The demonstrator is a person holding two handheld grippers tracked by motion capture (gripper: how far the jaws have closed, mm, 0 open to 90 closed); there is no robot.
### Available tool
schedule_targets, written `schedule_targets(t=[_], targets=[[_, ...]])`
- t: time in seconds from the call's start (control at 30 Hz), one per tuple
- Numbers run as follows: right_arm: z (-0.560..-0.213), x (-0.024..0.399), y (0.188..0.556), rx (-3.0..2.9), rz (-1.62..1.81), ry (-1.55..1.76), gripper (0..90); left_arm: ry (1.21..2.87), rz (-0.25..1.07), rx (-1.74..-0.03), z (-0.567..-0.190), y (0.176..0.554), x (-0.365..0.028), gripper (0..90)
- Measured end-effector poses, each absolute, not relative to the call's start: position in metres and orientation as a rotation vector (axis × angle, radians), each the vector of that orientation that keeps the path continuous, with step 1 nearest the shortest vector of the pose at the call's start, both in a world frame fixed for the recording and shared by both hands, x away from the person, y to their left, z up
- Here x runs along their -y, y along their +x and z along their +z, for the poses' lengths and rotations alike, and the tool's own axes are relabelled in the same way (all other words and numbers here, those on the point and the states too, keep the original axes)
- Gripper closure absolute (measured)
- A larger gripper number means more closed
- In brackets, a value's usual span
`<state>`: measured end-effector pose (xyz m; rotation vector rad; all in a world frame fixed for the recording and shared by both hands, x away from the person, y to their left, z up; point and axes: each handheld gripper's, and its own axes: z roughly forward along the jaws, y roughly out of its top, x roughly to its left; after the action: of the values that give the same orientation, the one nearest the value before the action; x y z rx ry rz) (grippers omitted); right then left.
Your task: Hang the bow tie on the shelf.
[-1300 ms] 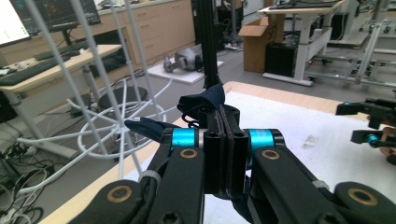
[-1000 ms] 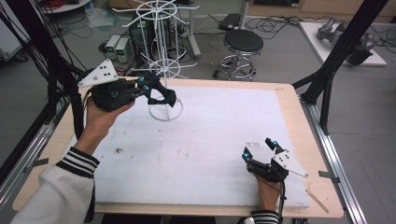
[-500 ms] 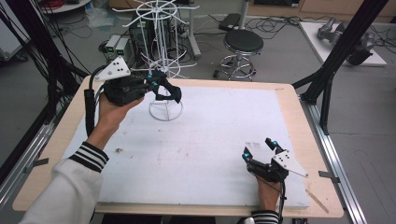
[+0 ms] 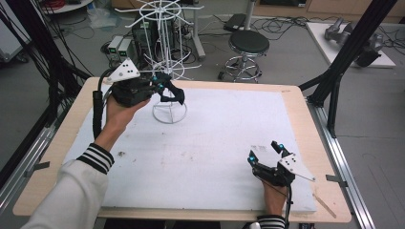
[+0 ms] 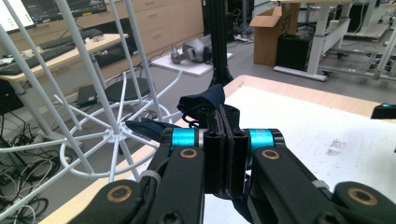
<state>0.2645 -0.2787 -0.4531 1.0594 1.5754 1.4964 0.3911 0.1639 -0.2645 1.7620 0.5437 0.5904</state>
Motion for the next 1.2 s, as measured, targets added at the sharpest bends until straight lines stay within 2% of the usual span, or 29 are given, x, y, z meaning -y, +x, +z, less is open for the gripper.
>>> schedule_targets(t=[0.5, 1.2], targets=[[-0.453, 0.279, 0.264, -1.575, 1.497, 1.059, 9.3, 1.795, 0.625, -0.581, -0.276, 0.402, -0.158, 88.2], [-0.453, 0.279, 0.264, -1.573, 1.501, 1.061, 9.3, 1.793, 0.667, -0.587, -0.270, 0.401, -0.167, 88.1]])
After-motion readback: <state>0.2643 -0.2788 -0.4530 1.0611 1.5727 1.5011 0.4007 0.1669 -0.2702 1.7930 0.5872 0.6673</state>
